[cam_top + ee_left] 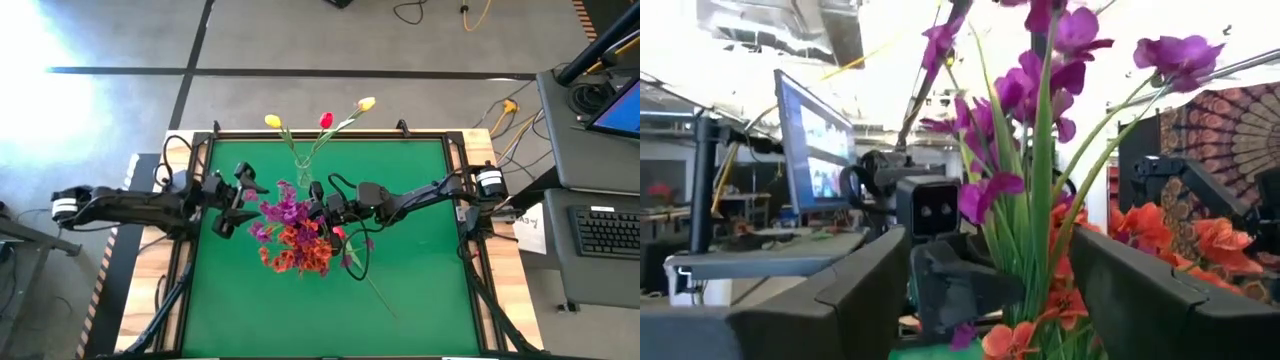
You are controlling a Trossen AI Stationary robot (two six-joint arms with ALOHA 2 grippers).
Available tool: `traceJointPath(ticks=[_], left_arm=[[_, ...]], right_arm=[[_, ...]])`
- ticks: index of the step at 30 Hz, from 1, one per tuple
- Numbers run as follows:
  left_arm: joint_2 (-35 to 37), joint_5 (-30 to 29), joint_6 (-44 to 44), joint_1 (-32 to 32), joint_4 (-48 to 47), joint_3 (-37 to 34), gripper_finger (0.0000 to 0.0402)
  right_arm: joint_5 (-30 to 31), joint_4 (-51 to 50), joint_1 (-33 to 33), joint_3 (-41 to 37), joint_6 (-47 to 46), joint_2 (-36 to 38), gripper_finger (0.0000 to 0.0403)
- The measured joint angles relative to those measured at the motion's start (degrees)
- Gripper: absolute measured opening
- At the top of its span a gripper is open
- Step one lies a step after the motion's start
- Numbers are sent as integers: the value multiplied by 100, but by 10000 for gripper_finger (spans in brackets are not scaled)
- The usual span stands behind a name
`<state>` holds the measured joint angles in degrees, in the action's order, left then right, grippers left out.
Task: Sort flowers into vase by color
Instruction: Put the violet flowers into the green vase
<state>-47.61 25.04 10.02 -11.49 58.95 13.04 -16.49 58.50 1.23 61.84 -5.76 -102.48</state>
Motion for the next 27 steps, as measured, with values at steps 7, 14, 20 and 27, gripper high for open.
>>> traceJointPath(ticks=[7, 14, 20, 27], left_arm=[[-433, -186, 81, 196, 292, 88, 298], [-897, 78, -91, 356, 273, 496, 310], [-1200, 599, -23, 407, 272, 724, 310], [-1845, 574, 11, 474, 233, 1245, 310]], right_arm=[[0, -11, -2, 0, 40, 0, 18], [2, -29, -2, 0, 82, 0, 18], [31, -88, -2, 0, 118, 0, 18], [217, -125, -2, 0, 153, 0, 18]])
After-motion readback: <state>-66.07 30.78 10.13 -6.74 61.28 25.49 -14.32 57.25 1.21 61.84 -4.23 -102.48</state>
